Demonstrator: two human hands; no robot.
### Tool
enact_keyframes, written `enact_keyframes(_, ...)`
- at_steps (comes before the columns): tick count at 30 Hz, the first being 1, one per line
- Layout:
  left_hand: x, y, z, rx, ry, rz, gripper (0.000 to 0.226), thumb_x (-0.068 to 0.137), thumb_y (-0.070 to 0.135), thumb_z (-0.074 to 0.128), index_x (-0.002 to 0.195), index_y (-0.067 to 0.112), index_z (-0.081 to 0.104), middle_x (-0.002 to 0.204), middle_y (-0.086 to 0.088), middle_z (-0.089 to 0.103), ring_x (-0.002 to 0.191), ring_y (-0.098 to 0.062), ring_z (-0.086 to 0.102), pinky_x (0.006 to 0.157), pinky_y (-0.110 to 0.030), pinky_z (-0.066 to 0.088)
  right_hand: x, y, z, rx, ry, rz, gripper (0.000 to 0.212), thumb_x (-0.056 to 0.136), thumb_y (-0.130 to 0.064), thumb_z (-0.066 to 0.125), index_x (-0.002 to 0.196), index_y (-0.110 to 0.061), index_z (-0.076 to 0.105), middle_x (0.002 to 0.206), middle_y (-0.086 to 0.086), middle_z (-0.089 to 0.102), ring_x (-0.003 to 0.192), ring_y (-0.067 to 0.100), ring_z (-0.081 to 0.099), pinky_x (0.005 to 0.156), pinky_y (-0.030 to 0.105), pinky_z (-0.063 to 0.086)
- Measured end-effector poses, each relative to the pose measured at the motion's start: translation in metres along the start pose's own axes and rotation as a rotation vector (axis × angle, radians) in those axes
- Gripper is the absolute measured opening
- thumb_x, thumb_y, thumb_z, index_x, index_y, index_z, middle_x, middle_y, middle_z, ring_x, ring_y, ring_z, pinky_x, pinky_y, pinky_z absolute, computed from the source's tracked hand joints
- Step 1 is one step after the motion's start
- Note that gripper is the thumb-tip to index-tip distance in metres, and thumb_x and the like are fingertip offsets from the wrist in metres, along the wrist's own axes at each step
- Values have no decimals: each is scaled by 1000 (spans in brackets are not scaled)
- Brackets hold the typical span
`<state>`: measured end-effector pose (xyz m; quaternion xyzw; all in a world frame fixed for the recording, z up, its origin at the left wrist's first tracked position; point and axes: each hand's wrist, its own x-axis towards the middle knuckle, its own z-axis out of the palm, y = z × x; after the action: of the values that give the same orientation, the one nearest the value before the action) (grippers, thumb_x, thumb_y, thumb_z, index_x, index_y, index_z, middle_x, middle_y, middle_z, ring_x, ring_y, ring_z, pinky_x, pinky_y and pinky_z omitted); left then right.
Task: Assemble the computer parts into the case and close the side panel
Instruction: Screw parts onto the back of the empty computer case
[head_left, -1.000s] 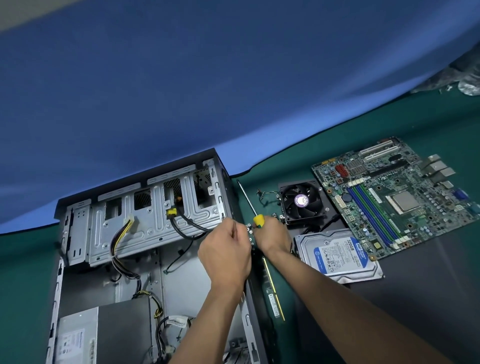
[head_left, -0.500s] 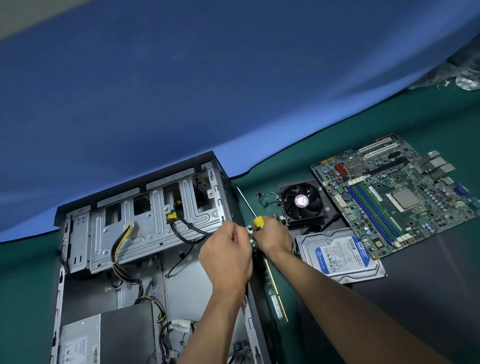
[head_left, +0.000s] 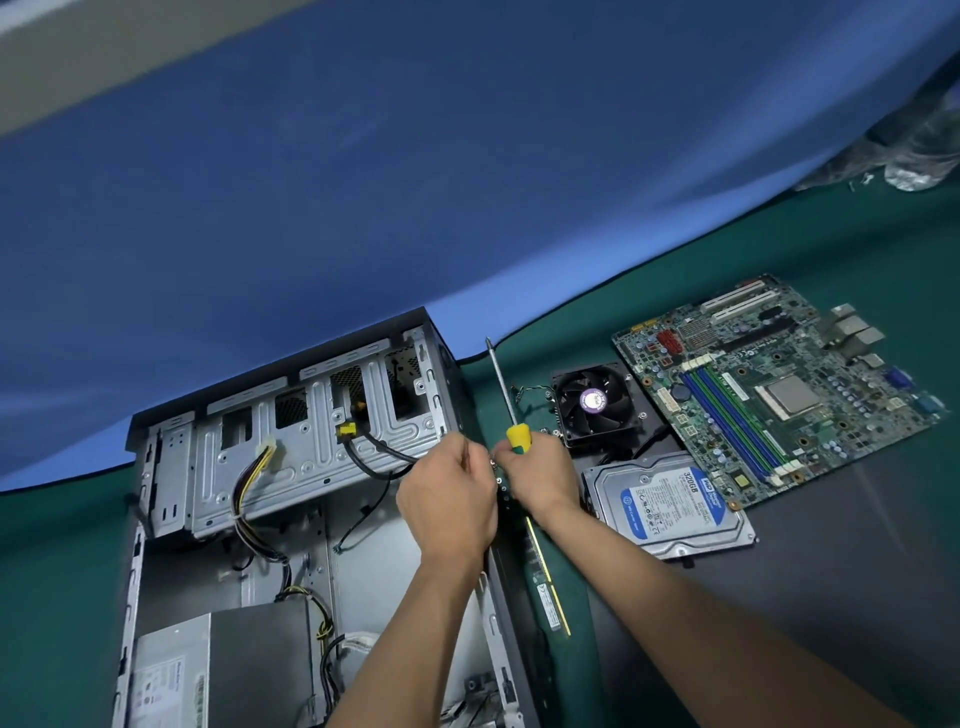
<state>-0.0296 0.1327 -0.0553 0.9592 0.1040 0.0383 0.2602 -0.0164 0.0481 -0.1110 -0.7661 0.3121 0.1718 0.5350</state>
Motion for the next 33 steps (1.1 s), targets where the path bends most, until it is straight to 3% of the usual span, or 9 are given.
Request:
enact_keyframes(3,-1,3,-3,14,21,29,45,88,19,52,52,21,25,42,6,26,44,-20,28,49,-30,18,-22,-6,-15,142,9,-56,19,85,-26,62,73,-12,65,64,8,61,65,35,60,62,38,50)
enact_keyframes(8,-10,13,-23,141,-85,43,34,99,36,35,72,19,46,63,5,49,62,-20,45,60,-31,30,-60,-13,-44,231,42,-175,18,83,-18,67,65,-22,66,50,-6,55,52,20,50,64,43,52)
enact_keyframes(10,-13,21,-41,-156,-280,-45,28,98,28,40,81,17,59,67,7,57,63,-17,50,59,-30,37,-75,-21,-50,223,48,-225,18,83,-18,68,66,-20,66,44,-8,53,47,18,48,61,43,52)
enact_keyframes(12,-20,27,-66,-621,-524,-174,29,98,14,42,86,9,68,54,6,59,45,-14,49,42,-21,36,-92,-32,-53,222,50,-291,19,83,-19,70,65,-23,66,46,-9,59,43,12,50,56,35,48)
enact_keyframes(15,-29,20,-109,-957,-653,-269,33,101,14,38,104,-1,67,52,2,61,35,-10,45,33,-17,29,-124,-49,-50,258,44,-404,17,83,-15,71,68,-23,67,55,-8,67,38,1,51,45,17,41)
enact_keyframes(20,-44,-7,-166,-1051,-682,-205,33,100,17,40,101,10,73,69,-3,65,42,-8,44,36,-17,30,-179,-71,-24,269,91,-501,13,79,-15,75,71,-24,70,64,-4,71,58,11,63,58,27,48)
enact_keyframes(25,-63,-43,-205,-1081,-700,-150,33,100,19,39,92,14,71,57,1,61,42,-8,45,38,-17,30,-229,-75,7,239,126,-549,15,77,-19,76,68,-24,66,55,-9,66,43,1,54,51,26,41)
enact_keyframes(29,-84,-73,-224,-1059,-639,-51,22,101,16,34,88,8,50,58,-4,58,42,-13,47,35,-20,33,-266,-70,29,304,58,-531,17,78,-12,77,88,-23,68,63,-1,70,47,11,59,45,23,43)
enact_keyframes(33,-110,-101,-235,-1102,-562,-37,25,100,13,35,80,8,48,58,-8,51,38,-14,43,34,-21,31,-300,-57,44,244,-26,-538,10,79,-10,75,85,-9,67,47,-2,59,37,14,43,40,24,37)
